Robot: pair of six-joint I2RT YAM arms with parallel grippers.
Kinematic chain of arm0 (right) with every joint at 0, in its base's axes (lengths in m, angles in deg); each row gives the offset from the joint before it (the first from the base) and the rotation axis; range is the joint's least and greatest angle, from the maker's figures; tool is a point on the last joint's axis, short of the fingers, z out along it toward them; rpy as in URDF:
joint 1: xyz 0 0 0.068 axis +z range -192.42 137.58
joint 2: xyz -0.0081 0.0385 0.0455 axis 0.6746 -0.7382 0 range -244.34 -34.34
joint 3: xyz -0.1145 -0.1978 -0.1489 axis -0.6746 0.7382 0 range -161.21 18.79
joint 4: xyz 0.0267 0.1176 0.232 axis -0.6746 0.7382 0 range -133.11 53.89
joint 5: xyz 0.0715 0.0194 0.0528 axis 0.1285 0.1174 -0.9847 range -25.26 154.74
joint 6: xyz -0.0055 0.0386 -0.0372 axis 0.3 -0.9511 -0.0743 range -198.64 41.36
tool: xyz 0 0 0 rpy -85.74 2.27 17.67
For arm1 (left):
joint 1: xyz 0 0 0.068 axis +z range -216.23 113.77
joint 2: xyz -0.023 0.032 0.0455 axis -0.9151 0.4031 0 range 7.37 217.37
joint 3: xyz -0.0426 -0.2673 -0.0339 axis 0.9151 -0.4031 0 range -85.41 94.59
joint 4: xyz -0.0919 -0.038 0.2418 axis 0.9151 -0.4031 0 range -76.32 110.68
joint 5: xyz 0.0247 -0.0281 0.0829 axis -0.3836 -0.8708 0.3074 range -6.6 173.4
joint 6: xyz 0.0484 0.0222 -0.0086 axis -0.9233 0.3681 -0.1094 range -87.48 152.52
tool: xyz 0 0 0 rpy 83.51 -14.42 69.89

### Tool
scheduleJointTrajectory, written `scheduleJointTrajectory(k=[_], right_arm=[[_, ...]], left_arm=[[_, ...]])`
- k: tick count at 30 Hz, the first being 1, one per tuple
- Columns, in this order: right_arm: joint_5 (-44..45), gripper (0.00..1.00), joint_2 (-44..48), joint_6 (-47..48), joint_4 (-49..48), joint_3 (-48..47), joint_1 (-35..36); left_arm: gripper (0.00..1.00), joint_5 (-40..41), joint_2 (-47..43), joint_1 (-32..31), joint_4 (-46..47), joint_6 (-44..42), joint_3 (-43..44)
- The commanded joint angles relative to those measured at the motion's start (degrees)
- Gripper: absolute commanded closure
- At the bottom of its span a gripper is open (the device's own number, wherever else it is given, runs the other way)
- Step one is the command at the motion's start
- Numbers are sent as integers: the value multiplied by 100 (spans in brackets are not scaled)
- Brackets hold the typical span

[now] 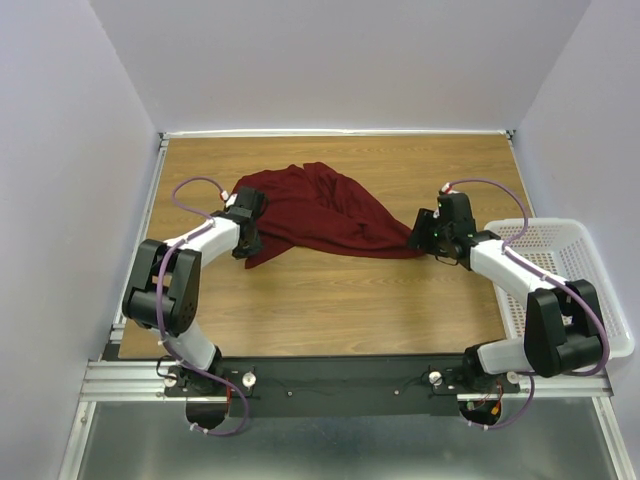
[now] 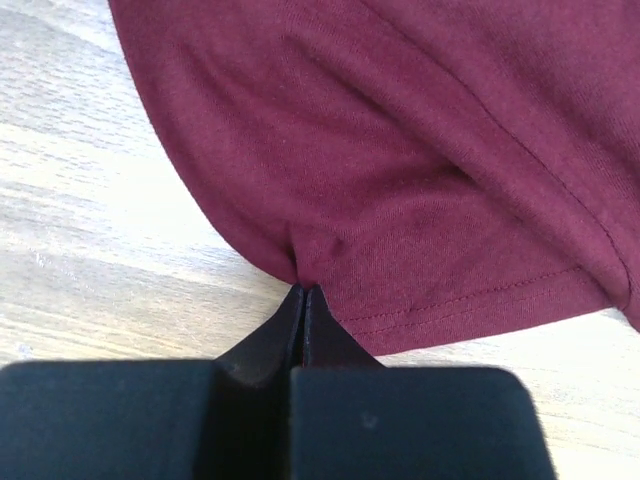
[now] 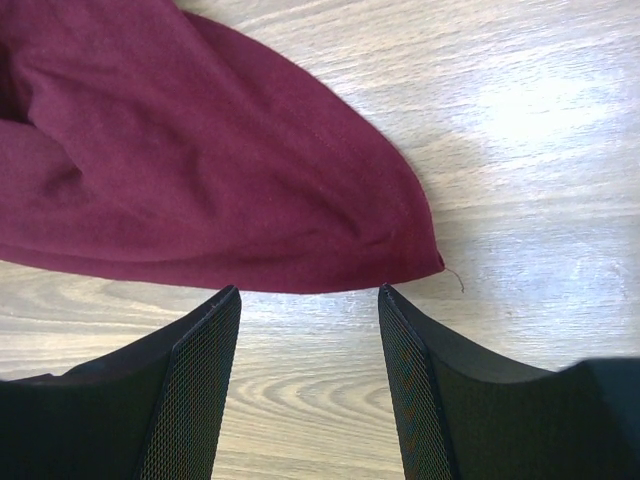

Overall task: Fold and stack the t-shirts
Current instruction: Flatten the tshirt out

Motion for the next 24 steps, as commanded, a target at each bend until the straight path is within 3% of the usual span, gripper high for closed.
scheduleJointTrajectory(k=[1,5,9,18,24], right_arm=[[197,36,111,71,3,82,42],[769,37,128,-8,187,55,50],[867,38,15,-52,266,20,50],[1226,39,-390,-201,609,-94,50],[903,41,-539,-561,618,-156,41]], left_arm=[[100,530,243,23,-967,-95,4],[100,1372,-205,243,-1485,-393,549],[100,1621,-715,401,-1522,-658,805],[100,1033,-1594,472,-969,-1035,428],[100,725,-1849,489,-792,-1185,366]])
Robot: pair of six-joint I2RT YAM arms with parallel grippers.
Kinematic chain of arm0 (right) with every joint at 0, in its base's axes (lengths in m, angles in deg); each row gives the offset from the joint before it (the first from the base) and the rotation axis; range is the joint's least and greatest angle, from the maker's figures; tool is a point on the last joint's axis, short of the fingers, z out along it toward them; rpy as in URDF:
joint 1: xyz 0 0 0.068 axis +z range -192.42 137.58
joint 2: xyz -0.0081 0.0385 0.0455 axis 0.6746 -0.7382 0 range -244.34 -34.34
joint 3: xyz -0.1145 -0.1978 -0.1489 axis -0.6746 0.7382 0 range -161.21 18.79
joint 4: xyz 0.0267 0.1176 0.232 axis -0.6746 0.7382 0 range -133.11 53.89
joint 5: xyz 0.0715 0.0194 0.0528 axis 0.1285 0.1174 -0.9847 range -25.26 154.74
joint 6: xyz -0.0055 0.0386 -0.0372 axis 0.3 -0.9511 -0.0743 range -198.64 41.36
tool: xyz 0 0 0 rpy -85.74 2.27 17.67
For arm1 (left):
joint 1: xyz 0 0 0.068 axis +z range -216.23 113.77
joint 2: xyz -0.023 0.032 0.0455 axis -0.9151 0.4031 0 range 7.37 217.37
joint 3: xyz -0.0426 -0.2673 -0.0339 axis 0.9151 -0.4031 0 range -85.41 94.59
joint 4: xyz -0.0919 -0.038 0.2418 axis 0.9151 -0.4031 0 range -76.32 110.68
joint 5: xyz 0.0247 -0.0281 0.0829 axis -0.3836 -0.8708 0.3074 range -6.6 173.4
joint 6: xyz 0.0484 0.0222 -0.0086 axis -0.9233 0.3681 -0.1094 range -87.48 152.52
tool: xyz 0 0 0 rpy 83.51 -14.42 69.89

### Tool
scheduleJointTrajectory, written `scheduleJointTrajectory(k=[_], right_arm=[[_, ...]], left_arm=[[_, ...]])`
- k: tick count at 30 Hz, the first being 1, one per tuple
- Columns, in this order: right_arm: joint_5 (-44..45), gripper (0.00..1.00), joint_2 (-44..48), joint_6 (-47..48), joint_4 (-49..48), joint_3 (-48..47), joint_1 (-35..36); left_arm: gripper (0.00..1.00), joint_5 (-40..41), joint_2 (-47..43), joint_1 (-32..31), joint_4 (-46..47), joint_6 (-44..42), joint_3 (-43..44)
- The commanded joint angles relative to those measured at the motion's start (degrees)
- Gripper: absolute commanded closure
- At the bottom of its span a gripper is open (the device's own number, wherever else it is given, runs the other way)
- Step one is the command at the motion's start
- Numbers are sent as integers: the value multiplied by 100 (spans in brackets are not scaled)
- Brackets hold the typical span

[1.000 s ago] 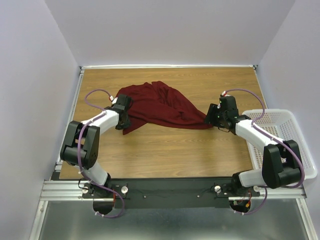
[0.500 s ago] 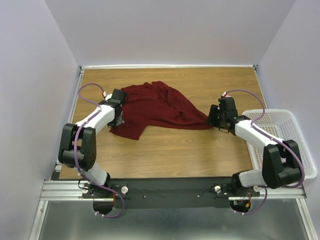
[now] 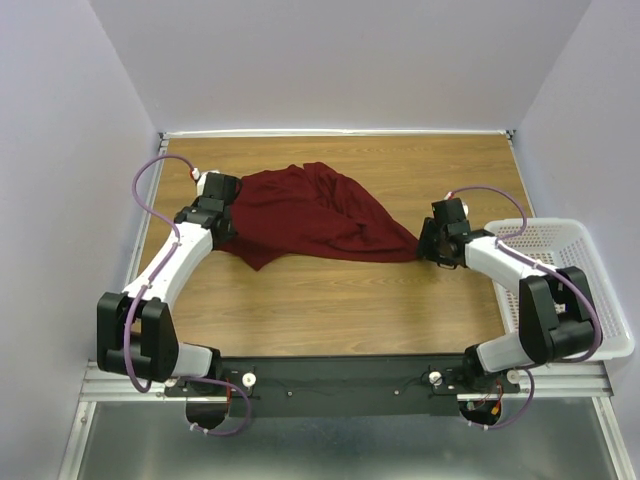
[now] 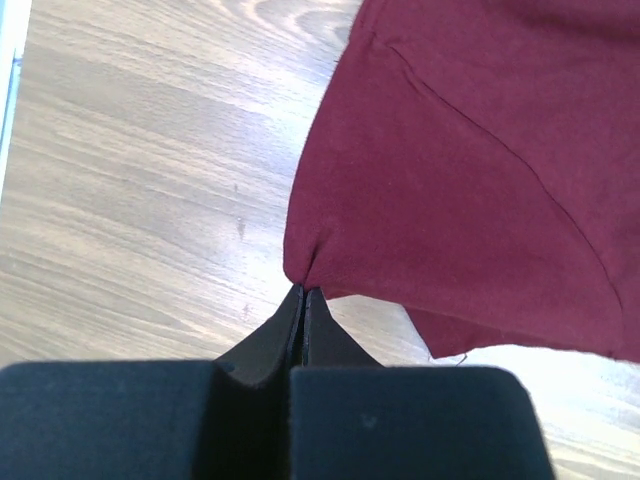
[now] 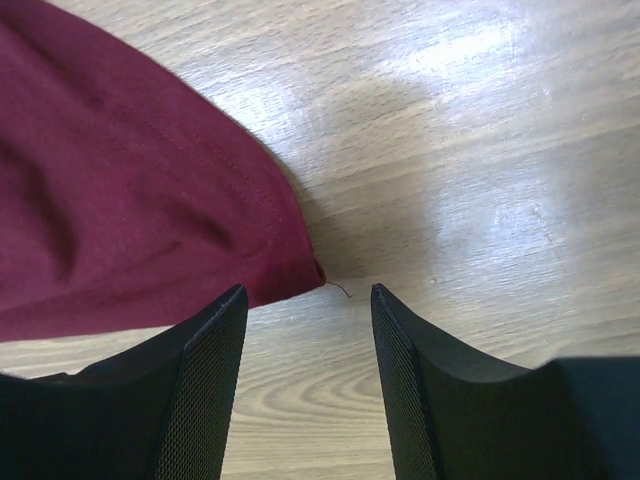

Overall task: Fold and stack the t-shirts
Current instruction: Flatten the tshirt out

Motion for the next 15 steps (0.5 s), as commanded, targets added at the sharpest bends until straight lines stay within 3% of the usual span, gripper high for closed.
scheduleJointTrajectory(k=[1,15], right_arm=[[10,41,-179,-380,135,-147,13],[-561,48,120,-1575,-955,600,-540]], left_arm=[[100,-281,-256,15,250,-203,-87],[100,-545,-450,24,444,-318,-175]])
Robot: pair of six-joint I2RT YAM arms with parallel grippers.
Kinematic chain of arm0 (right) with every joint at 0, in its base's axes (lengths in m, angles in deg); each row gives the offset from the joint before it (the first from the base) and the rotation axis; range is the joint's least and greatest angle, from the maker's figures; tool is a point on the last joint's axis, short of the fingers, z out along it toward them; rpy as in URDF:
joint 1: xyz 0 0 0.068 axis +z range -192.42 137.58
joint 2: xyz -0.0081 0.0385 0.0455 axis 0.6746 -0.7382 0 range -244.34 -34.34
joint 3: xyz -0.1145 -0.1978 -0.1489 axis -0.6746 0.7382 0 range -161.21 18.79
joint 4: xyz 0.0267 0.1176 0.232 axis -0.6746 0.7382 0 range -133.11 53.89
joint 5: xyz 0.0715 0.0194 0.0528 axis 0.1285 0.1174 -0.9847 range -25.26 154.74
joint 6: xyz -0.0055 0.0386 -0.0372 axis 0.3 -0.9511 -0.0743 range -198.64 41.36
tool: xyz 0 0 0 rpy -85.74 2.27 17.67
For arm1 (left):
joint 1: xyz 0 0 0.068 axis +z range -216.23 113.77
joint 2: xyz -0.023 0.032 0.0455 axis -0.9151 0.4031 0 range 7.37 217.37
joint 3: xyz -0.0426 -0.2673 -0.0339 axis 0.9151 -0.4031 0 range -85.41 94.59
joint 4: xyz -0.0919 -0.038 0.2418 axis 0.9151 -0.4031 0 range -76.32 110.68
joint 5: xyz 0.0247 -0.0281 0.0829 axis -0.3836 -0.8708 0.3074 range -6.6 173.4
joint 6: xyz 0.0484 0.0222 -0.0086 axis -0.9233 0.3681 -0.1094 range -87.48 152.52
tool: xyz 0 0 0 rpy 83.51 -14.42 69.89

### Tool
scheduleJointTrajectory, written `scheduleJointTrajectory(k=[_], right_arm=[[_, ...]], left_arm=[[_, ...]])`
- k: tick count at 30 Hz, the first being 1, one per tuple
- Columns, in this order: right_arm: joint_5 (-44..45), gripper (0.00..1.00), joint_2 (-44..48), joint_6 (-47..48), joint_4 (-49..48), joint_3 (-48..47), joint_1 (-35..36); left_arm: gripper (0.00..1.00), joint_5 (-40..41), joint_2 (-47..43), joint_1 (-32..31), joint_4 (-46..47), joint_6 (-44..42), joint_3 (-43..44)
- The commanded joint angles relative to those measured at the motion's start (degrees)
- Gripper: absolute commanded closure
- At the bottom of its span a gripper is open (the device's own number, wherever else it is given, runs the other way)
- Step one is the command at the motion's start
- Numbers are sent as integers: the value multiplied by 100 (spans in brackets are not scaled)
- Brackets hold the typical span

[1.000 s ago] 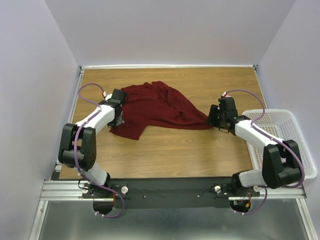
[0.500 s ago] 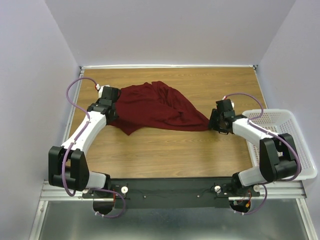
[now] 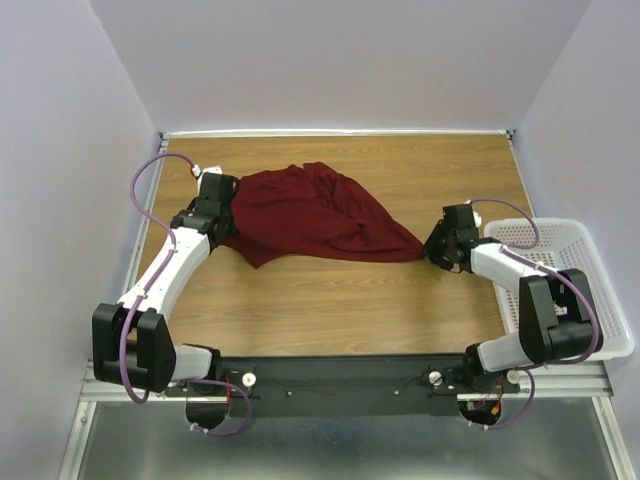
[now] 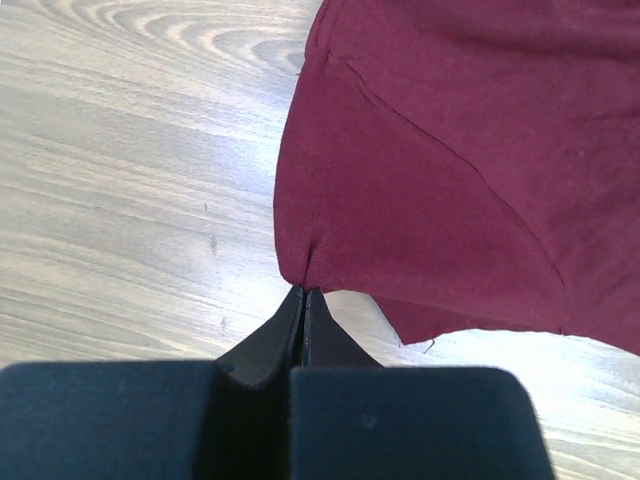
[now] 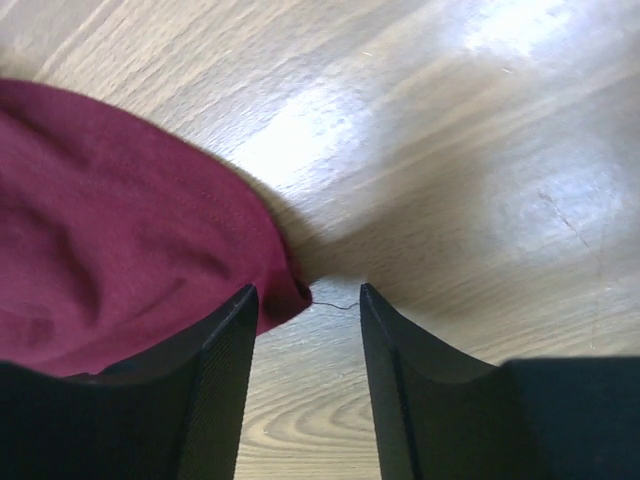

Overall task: Fold and stack the t-shirts
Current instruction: Flatten the tshirt out

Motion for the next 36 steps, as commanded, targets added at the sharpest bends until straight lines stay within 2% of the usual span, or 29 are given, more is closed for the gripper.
scheduleJointTrajectory(k=[1,10,16,19,20,21,23,26,28,29,32,33,35,36], right_arm=[[-240,49,164,-428,-378,252,-152],[-793,52,-170,-613,-738,508,-301],[-882,63,-162,-613,-800,473,-292],[-830,71,-83,-587,-791,472,-292],[-768,87,-48,-569,-782,455,-301],[-768,87,-30,-569,-774,455,-301],[-724,99,5,-525,-782,359,-301],[-689,99,75,-420,-712,-45,-301],[-689,99,145,-358,-607,-413,-310],[-671,99,146,-254,-493,-902,-301],[-505,99,67,62,-229,-1826,-301],[-495,99,23,151,-37,-2483,-310],[-293,99,-117,414,157,-3259,-301],[-215,99,-161,494,332,-4002,-310]], left_arm=[[100,-136,-144,24,133,-97,-72],[100,-224,-152,24,142,-71,-89],[100,-180,-179,76,169,0,-125],[100,-250,-188,173,239,26,-151],[100,-285,-188,243,274,35,-160],[100,-286,-188,244,309,35,-160],[100,-391,-135,383,353,35,-125],[100,-680,-21,620,458,35,103],[100,-900,110,753,538,61,471],[100,-944,181,875,520,61,664],[100,-1041,523,1034,354,70,1814],[100,-1094,629,1243,223,79,2549],[100,-1121,928,1386,55,184,3369],[100,-1112,1085,1473,-85,219,4165]])
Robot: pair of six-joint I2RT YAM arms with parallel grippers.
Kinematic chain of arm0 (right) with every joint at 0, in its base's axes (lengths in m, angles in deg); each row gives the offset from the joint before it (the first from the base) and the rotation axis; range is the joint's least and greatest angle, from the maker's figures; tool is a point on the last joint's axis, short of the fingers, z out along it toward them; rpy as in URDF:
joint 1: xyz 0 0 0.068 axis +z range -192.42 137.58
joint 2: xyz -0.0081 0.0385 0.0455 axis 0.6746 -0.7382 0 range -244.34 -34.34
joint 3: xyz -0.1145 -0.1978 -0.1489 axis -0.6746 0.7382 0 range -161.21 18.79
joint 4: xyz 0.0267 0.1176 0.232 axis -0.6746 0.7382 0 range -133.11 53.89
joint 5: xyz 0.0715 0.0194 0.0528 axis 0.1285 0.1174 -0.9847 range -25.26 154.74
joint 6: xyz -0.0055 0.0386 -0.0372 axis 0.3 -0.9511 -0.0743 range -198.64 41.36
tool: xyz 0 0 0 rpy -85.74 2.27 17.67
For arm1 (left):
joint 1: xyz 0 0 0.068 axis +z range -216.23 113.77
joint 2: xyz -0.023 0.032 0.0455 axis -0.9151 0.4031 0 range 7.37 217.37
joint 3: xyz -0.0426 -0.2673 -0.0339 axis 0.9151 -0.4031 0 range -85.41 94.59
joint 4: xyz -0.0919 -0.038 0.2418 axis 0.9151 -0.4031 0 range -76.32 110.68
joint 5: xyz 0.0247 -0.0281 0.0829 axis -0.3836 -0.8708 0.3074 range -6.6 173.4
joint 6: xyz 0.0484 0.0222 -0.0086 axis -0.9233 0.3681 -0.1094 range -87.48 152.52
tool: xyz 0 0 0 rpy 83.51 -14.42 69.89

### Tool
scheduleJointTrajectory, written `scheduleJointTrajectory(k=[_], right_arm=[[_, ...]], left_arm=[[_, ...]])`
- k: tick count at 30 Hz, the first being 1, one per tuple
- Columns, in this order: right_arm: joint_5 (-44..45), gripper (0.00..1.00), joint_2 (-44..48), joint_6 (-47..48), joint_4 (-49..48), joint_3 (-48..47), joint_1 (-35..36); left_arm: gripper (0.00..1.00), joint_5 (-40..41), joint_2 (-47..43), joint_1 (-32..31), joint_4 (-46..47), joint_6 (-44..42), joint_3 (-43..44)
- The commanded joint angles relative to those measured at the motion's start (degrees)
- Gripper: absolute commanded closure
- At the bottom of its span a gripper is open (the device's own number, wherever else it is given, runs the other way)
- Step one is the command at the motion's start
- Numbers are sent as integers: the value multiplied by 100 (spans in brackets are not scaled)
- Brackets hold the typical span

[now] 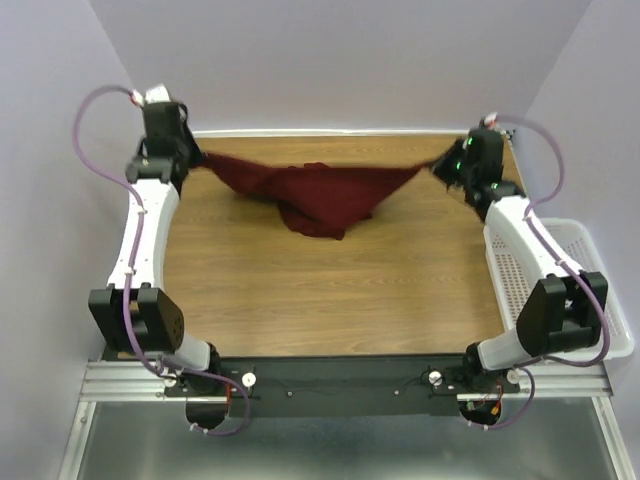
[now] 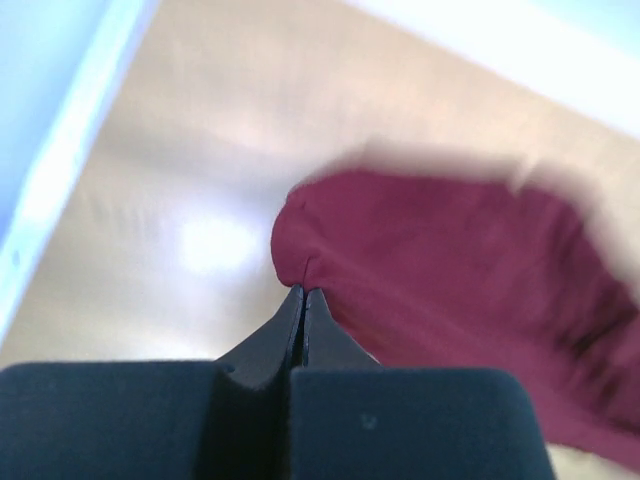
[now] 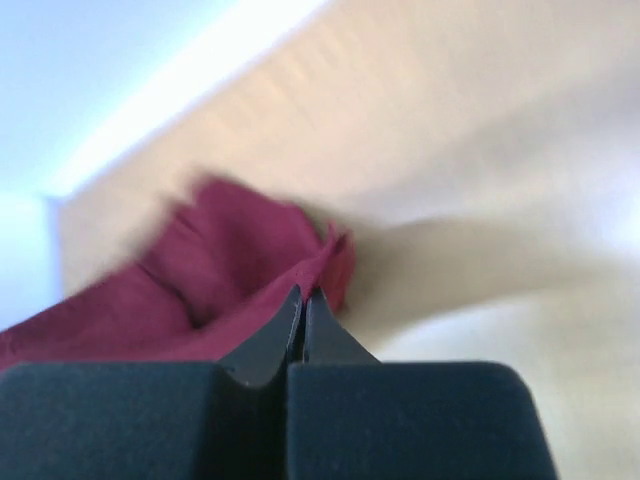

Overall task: Fold and stack the t-shirts
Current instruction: Flatten the tshirt out

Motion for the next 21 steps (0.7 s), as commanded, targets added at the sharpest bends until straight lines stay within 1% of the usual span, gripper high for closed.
scheduleJointTrajectory(k=[1,3,4,6,7,9,10,13,15,18,19,21], right_arm=[[472,99,-79,645,458,-1807,-37],[525,99,-79,952,625,-2466,-37],[490,99,-53,1075,643,-2966,-37],[490,99,113,1427,687,-3435,-28],[481,99,210,1541,687,-3750,-28],[490,99,439,1857,696,-3945,-37],[534,99,701,1963,696,-4068,-37],[630,99,1247,2315,722,-4139,-28],[648,99,1528,2473,740,-4105,-37],[596,99,2047,2702,802,-4069,-28],[578,99,2161,2746,845,-4052,-28],[560,99,2495,2860,915,-4017,-28]], left_arm=[[100,-135,254,329,-210,178,1942],[100,-91,342,399,-325,248,2610],[100,-74,299,452,-317,257,3066],[100,-38,167,522,-238,301,3359],[100,5,-68,618,-177,301,3491],[100,84,-368,698,86,275,3545],[100,146,-692,733,183,240,3589],[100,506,-1316,760,474,64,3730],[100,586,-1616,760,684,-93,3765],[100,656,-2109,751,755,-270,3844],[100,708,-2301,760,756,-444,3931],[100,788,-2443,751,729,-612,4037]])
